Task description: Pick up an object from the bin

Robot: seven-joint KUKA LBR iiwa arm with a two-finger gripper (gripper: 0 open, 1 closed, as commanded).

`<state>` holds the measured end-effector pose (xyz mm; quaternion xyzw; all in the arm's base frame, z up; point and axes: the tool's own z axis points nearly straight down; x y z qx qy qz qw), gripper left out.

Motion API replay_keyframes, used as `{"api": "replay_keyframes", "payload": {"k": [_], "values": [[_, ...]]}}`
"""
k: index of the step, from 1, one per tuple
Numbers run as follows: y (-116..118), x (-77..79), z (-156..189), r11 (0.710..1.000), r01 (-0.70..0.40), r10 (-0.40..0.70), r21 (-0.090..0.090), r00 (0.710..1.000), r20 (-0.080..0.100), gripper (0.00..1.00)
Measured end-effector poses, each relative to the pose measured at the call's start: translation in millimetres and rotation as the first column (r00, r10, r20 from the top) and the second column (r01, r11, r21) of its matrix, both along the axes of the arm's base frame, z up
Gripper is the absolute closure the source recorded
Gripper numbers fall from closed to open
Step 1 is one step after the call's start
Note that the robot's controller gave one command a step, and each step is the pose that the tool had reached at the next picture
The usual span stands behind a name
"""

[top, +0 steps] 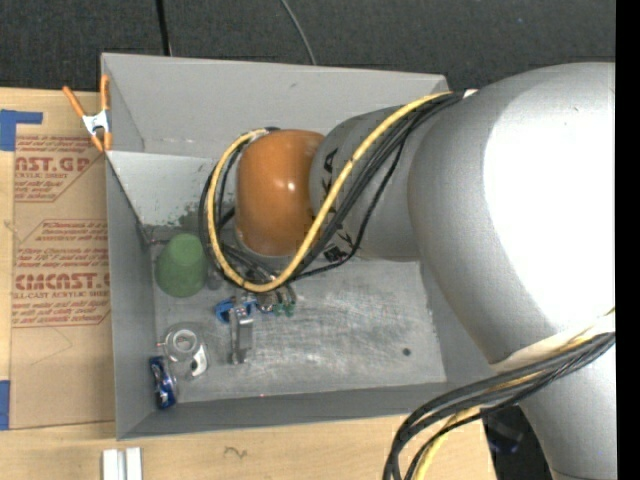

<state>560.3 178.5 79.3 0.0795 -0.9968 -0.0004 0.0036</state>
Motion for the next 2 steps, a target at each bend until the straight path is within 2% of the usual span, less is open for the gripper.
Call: {"api": "replay_keyframes", "payload": {"k": [1,2], "values": [[-1,3.0,5,1.000,0.002,-0.002,0.001,1.000,0.008,1.00],[28,-4.5,162,0.999,-0.038,0.038,0.004,0.999,0.018,1.00]]}}
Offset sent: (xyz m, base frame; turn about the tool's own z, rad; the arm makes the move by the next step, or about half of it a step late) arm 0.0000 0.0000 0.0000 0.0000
